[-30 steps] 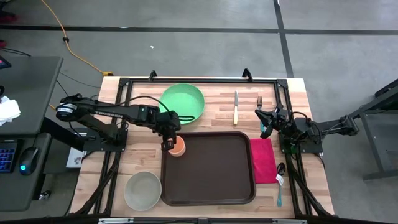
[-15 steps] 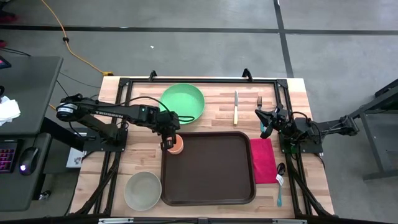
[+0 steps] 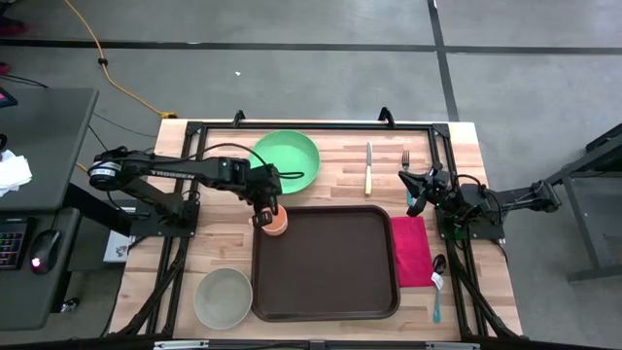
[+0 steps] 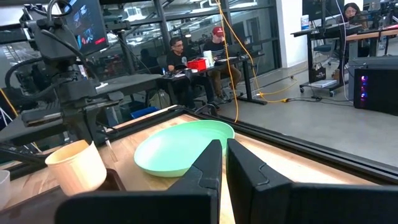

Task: Set up tray
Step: Put the orange mug on the brown serving tray

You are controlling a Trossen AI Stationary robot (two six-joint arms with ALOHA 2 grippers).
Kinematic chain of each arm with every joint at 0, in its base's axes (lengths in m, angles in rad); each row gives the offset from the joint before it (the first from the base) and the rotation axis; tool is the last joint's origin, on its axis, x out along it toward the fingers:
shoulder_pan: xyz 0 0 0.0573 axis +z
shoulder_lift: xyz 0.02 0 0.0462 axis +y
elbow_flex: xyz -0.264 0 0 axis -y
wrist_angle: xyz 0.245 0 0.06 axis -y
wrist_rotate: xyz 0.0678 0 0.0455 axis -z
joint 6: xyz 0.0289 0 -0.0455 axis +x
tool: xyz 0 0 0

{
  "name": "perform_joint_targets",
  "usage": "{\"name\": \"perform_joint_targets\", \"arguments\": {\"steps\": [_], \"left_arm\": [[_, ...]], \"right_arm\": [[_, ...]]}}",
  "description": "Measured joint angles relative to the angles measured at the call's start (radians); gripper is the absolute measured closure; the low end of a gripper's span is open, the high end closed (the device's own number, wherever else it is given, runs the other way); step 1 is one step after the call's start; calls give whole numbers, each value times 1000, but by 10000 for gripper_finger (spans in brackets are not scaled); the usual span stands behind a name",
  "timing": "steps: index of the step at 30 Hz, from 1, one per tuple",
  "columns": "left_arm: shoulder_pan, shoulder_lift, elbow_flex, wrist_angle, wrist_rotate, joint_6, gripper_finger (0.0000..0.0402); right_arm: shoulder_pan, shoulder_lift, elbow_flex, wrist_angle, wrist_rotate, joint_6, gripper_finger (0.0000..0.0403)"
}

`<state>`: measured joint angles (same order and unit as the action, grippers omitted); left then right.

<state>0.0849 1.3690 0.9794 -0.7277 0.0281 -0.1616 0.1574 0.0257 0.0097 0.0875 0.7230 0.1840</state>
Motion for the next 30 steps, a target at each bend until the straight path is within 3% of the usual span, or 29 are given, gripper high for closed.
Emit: {"name": "perform_joint_targets", "arguments": {"steps": [19,26,30], "left_arm": [[1,51,-43,46,57,-4,389],[0,55,-49,50,45,-26,347],[-1,58,-51,38,49,-26,345]], "right_arm": [[0,0,0,0,3,0,402],[0,0,0,0,3,27,402],[0,0,0,0,3,41,402]]}}
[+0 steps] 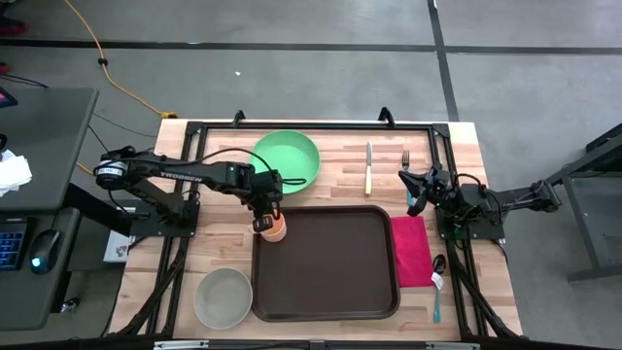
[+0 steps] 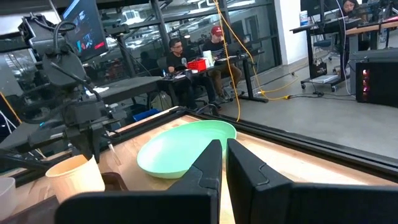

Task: Set up tray
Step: Put the orange mug on the brown serving tray

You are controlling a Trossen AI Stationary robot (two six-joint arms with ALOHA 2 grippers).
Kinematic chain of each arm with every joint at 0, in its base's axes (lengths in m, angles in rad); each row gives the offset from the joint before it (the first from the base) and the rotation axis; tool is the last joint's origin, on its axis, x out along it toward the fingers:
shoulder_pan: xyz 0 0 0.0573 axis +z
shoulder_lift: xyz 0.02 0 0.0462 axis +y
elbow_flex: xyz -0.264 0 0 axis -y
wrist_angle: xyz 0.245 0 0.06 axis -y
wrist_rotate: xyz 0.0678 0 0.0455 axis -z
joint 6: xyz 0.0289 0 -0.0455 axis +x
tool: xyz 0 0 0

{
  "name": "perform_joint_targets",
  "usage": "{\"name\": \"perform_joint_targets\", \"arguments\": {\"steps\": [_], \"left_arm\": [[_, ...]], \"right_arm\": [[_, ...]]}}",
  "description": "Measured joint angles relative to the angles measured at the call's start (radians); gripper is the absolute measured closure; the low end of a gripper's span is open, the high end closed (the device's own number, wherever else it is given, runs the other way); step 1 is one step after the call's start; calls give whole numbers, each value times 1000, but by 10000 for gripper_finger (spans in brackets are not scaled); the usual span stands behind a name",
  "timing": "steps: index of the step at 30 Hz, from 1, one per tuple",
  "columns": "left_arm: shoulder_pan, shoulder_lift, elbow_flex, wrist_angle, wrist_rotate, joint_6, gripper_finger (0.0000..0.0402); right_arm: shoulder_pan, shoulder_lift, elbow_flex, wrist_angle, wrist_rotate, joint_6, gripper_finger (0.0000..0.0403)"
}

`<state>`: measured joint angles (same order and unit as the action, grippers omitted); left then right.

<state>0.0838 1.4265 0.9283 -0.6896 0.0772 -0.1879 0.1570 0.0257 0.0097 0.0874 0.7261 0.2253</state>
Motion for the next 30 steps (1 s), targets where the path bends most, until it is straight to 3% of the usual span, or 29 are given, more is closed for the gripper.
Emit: {"name": "perform_joint_targets", "arguments": {"steps": [30], "left_arm": [[1,-69,2,-28,-2,-12,347]], "right_arm": [[0,0,0,0,0,-1,402]]}}
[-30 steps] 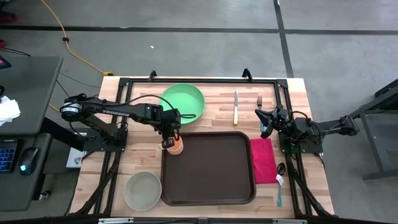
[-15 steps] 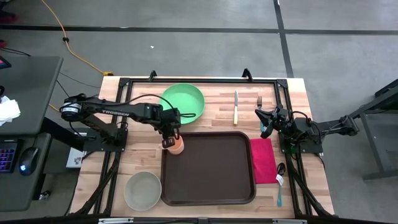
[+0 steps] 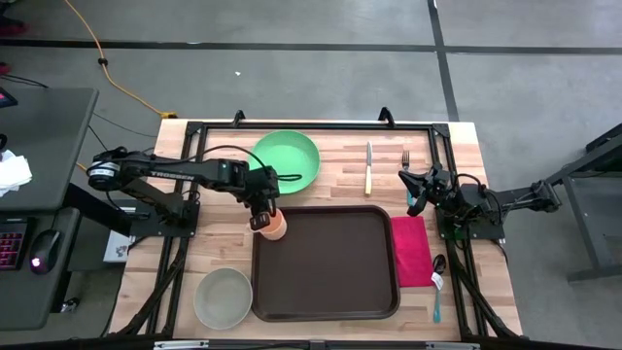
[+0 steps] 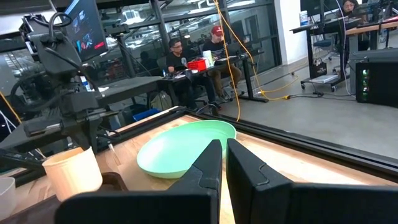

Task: Set up tray
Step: Put the orange mug on the brown serving tray

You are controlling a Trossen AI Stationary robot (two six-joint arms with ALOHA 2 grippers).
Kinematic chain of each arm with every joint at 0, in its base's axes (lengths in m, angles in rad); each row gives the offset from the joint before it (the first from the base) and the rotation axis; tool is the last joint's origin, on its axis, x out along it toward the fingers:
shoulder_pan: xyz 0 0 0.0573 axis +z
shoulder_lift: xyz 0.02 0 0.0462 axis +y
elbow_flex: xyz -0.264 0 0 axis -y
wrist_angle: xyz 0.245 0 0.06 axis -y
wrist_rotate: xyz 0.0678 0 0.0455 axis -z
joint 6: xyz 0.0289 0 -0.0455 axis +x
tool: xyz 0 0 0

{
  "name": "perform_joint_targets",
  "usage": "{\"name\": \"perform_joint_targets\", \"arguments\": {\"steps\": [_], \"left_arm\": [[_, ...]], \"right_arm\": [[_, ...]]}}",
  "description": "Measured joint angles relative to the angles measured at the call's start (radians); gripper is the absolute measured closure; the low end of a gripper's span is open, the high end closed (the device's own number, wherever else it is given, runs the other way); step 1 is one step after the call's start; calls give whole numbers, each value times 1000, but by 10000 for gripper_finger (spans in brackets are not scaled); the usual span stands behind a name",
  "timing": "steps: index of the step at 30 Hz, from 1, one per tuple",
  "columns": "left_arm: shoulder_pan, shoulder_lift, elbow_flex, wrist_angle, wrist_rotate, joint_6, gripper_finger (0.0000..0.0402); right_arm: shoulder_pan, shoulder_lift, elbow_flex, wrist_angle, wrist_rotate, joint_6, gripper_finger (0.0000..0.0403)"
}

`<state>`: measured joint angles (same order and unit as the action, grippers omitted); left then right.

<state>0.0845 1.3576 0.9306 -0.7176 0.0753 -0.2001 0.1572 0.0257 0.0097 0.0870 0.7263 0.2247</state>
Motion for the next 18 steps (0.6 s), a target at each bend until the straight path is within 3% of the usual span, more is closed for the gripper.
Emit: {"name": "perform_joint_targets", "arguments": {"steps": [18], "left_arm": [[0,1,0,5,-14,11,332]], "right_arm": [[0,0,0,0,0,3,402]]}}
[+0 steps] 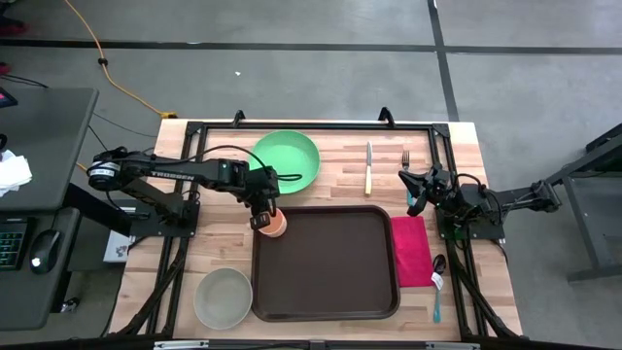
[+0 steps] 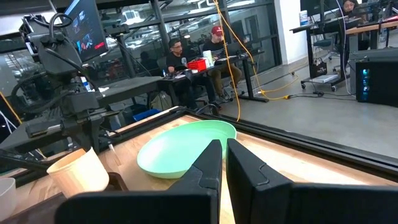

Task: Set up tray
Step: Put the orange mug on the brown serving tray

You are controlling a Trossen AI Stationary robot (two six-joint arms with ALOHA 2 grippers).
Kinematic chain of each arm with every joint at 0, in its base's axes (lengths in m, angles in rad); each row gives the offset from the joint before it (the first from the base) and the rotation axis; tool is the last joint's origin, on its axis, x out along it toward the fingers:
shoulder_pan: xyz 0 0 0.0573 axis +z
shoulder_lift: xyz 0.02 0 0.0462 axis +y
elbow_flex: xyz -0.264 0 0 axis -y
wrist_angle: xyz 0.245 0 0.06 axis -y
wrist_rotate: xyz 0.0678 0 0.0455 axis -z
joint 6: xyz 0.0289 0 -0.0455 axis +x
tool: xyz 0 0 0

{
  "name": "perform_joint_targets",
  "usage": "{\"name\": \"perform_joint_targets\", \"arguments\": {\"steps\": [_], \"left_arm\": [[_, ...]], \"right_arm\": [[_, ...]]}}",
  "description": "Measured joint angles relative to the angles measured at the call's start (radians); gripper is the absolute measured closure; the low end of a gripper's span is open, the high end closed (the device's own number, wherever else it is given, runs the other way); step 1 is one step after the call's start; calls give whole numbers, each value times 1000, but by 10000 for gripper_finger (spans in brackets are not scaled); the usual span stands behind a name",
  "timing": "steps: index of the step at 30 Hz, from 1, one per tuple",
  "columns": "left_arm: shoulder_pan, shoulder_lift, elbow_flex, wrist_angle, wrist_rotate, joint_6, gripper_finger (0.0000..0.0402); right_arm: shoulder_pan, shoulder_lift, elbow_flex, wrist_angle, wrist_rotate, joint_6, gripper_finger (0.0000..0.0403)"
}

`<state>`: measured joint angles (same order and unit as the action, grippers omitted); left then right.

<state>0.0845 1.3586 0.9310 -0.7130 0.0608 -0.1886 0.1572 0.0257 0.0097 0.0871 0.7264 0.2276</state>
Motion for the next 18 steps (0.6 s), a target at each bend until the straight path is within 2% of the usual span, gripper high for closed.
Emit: {"name": "perform_joint_targets", "arguments": {"steps": [18], "left_arm": [[0,1,0,-22,16,0,332]], "right_arm": [[0,0,0,0,0,0,402]]}}
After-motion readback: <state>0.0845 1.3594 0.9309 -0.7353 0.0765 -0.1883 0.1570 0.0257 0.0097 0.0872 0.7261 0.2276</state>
